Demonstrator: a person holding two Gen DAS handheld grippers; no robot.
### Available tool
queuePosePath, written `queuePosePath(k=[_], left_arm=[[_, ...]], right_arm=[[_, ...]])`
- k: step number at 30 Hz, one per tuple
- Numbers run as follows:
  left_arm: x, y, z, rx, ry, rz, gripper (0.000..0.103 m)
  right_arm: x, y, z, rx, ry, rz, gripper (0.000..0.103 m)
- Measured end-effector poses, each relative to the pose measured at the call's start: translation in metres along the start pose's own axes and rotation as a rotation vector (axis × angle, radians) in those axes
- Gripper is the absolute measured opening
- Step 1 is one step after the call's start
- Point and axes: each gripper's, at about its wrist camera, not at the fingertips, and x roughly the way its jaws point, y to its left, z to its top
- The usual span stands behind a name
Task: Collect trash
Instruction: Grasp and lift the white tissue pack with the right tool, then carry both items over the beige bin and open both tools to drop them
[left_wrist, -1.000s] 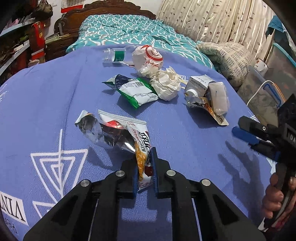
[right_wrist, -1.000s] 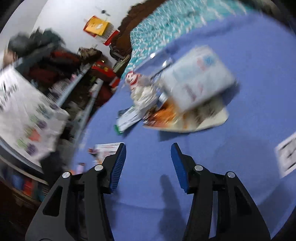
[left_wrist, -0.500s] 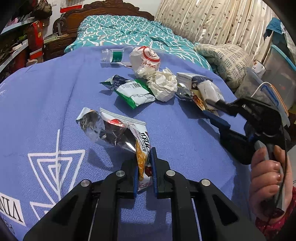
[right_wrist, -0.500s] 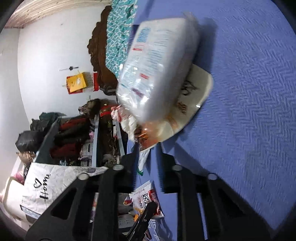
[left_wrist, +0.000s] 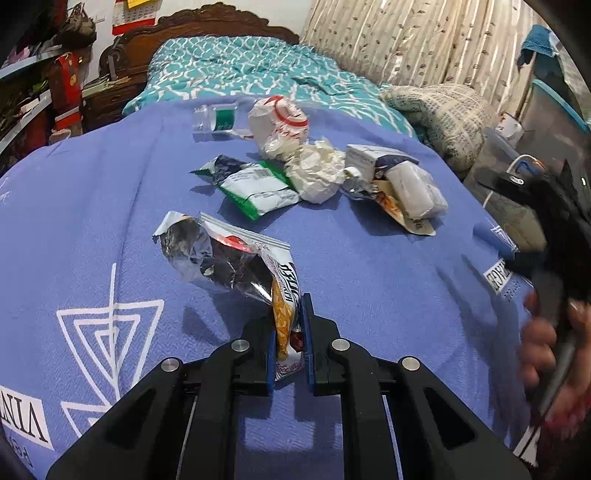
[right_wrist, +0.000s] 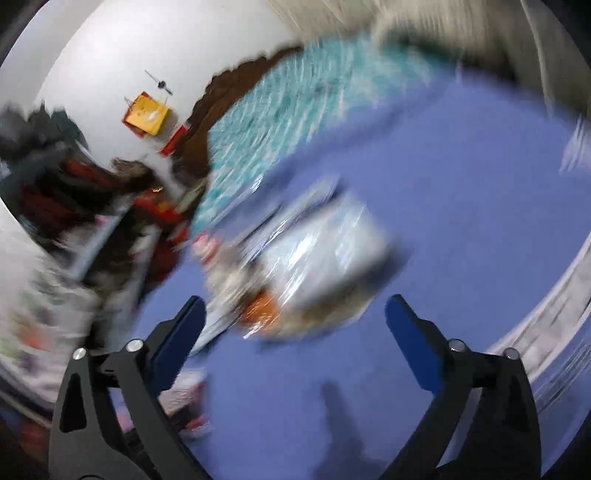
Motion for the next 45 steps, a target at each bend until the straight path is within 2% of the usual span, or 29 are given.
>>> queuePosePath(k=[1, 3, 6, 9, 10, 11, 12, 14, 16, 17, 22, 24, 25, 26, 27, 29, 33, 36, 42, 43, 44, 45], left_arm=[[-0.002, -0.002, -0.001, 0.009, -0.007, -0.009, 0.01], [-0.003, -0.006, -0.002, 0.024, -0.012, -0.023, 0.011], [-0.004, -0.012, -0.004, 0.042, -0.016, -0.052, 0.011], [-0.001, -0.014, -0.003, 0.038, 0.007, -0.103, 0.011], [0.0, -0.015, -0.003, 0.034, 0.016, -0.115, 0.01], [0.003, -0.017, -0.002, 0.028, 0.028, -0.134, 0.01], [0.004, -0.02, -0.002, 0.023, 0.035, -0.145, 0.01], [0.009, -0.029, 0.0, 0.018, 0.052, -0.179, 0.01], [0.009, -0.043, 0.002, 0.035, 0.057, -0.212, 0.01], [0.009, -0.053, 0.004, 0.054, 0.056, -0.226, 0.01], [0.013, -0.099, 0.013, 0.14, 0.059, -0.295, 0.01], [0.016, -0.11, 0.017, 0.157, 0.062, -0.3, 0.01], [0.018, -0.113, 0.019, 0.161, 0.064, -0.301, 0.01], [0.021, -0.118, 0.021, 0.167, 0.07, -0.304, 0.01], [0.023, -0.119, 0.022, 0.17, 0.072, -0.307, 0.01], [0.028, -0.127, 0.027, 0.181, 0.079, -0.314, 0.01], [0.032, -0.136, 0.035, 0.192, 0.082, -0.33, 0.01], [0.026, -0.133, 0.038, 0.185, 0.055, -0.336, 0.01], [0.022, -0.106, 0.036, 0.107, 0.066, -0.299, 0.01], [0.021, -0.103, 0.035, 0.1, 0.069, -0.295, 0.01], [0.022, -0.101, 0.034, 0.093, 0.075, -0.29, 0.01], [0.022, -0.101, 0.034, 0.09, 0.08, -0.289, 0.01]], right_arm=[[0.007, 0.003, 0.01, -0.067, 0.0, -0.041, 0.1], [0.03, 0.008, 0.023, -0.154, 0.057, -0.081, 0.1], [0.068, 0.013, 0.03, -0.22, 0.15, -0.065, 0.1], [0.084, 0.026, 0.024, -0.388, 0.166, -0.181, 0.1], [0.087, 0.029, 0.022, -0.426, 0.175, -0.191, 0.095], [0.085, 0.029, 0.022, -0.437, 0.184, -0.19, 0.082], [0.08, 0.027, 0.024, -0.443, 0.186, -0.192, 0.077], [0.06, 0.018, 0.028, -0.419, 0.182, -0.094, 0.044], [0.031, 0.013, 0.031, -0.398, 0.155, -0.063, 0.03], [0.02, 0.01, 0.033, -0.406, 0.142, -0.076, 0.027], [-0.022, -0.025, 0.017, -0.405, 0.158, -0.117, 0.029], [-0.033, -0.045, 0.012, -0.373, 0.167, -0.126, 0.035], [-0.04, -0.055, 0.009, -0.351, 0.165, -0.131, 0.058], [-0.048, -0.064, 0.01, -0.318, 0.152, -0.135, 0.087], [-0.056, -0.073, 0.01, -0.289, 0.126, -0.133, 0.092], [-0.073, -0.082, 0.012, -0.256, 0.068, -0.126, 0.093], [-0.078, -0.07, 0.012, -0.312, 0.08, -0.119, 0.094], [-0.061, -0.055, 0.006, -0.349, 0.125, -0.104, 0.096], [0.001, -0.029, -0.013, -0.495, 0.232, -0.168, 0.098], [0.009, -0.028, -0.015, -0.508, 0.252, -0.178, 0.085], [0.015, -0.029, -0.017, -0.511, 0.27, -0.175, 0.061], [0.018, -0.031, -0.018, -0.505, 0.295, -0.159, 0.061]])
